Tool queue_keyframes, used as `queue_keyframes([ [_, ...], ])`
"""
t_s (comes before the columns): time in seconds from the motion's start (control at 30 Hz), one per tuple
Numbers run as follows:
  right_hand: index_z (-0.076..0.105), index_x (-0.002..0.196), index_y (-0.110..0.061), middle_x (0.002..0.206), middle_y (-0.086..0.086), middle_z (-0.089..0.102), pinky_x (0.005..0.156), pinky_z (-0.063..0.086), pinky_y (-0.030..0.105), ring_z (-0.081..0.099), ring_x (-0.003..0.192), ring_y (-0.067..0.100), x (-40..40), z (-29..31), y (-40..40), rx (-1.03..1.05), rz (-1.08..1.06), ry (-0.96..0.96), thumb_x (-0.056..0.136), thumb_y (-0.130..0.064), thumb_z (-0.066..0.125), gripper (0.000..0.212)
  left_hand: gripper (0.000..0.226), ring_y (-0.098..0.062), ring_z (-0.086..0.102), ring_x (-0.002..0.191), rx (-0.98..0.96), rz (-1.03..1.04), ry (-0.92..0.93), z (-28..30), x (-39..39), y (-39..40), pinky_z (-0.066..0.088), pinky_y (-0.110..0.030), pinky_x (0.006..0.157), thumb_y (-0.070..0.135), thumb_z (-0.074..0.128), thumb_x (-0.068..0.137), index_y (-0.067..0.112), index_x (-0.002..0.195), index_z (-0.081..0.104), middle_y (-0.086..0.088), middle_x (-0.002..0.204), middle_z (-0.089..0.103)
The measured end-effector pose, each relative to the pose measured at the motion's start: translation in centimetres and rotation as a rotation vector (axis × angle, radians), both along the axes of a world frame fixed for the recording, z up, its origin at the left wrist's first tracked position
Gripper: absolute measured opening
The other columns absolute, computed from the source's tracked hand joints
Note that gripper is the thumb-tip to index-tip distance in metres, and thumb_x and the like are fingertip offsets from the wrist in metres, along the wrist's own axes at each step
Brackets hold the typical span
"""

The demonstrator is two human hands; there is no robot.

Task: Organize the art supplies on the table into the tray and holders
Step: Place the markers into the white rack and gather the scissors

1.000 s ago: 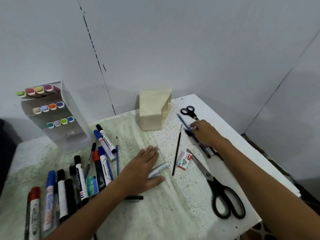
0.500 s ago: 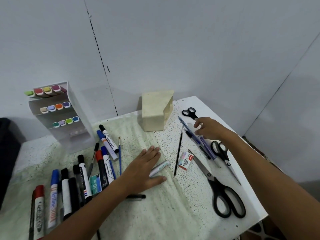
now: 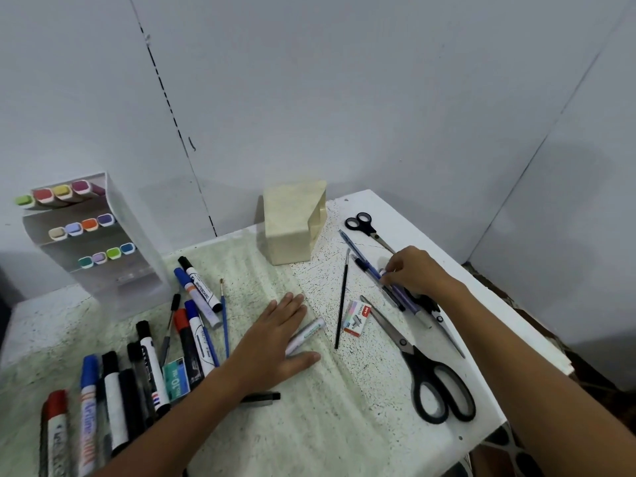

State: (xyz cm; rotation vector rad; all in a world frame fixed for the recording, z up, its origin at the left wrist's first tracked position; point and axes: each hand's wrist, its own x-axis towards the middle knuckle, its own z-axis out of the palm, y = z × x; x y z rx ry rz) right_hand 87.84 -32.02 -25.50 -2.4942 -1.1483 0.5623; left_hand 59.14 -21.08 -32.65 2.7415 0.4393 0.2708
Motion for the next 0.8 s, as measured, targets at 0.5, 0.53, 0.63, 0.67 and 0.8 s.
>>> queue_keyframes([
  [0.5,0.061,0.090,-0.011,0.087,0.011,0.066,0.066,0.044,0.029,0.056,0.065,0.016,-4.5,4.5,1.9,0.324,0.110,0.204,0.096,-0.014,0.053,0.010,0.110,-0.005,0.004,0.146,-0.177,0.004,0.104,2.7,-0.7,1.0,0.009,-0.027,0.120,0.087,0.031,0.066,0.016,0.150,0.029,0.003,0.159,0.019],
  [0.53,0.061,0.091,-0.010,0.087,0.013,0.068,0.059,0.043,0.024,0.057,0.060,0.015,-5.3,4.9,2.3,0.348,0.121,0.256,0.096,-0.013,0.053,0.010,0.110,-0.006,0.011,0.146,-0.212,0.035,0.108,3.3,-1.1,1.2,0.015,-0.031,0.120,0.089,0.032,0.065,0.019,0.150,0.031,0.004,0.158,0.025],
  [0.63,0.058,0.097,-0.005,0.086,0.017,0.069,0.048,0.035,0.023,0.062,0.057,0.019,-8.3,5.7,4.0,0.440,0.183,0.469,0.096,-0.008,0.052,0.007,0.103,-0.006,0.036,0.136,-0.275,0.168,-0.010,5.1,-3.1,2.4,0.034,-0.035,0.113,0.091,0.041,0.063,0.027,0.144,0.041,0.006,0.147,0.043],
  [0.67,0.058,0.099,-0.005,0.081,0.016,0.068,0.047,0.035,0.025,0.062,0.056,0.021,-9.5,5.9,4.8,0.473,0.219,0.538,0.095,-0.006,0.052,0.007,0.099,-0.005,0.041,0.132,-0.275,0.212,-0.069,5.6,-4.2,3.0,0.037,-0.034,0.110,0.089,0.044,0.065,0.028,0.142,0.044,0.007,0.144,0.048],
  [0.8,0.062,0.102,-0.010,0.077,0.015,0.070,0.045,0.041,0.025,0.060,0.051,0.020,-14.3,6.4,7.8,0.565,0.375,0.751,0.091,0.006,0.056,0.020,0.077,-0.001,0.053,0.116,-0.219,0.371,-0.268,8.0,-8.9,4.7,0.045,-0.025,0.100,0.067,0.064,0.073,0.021,0.134,0.055,0.005,0.130,0.061],
])
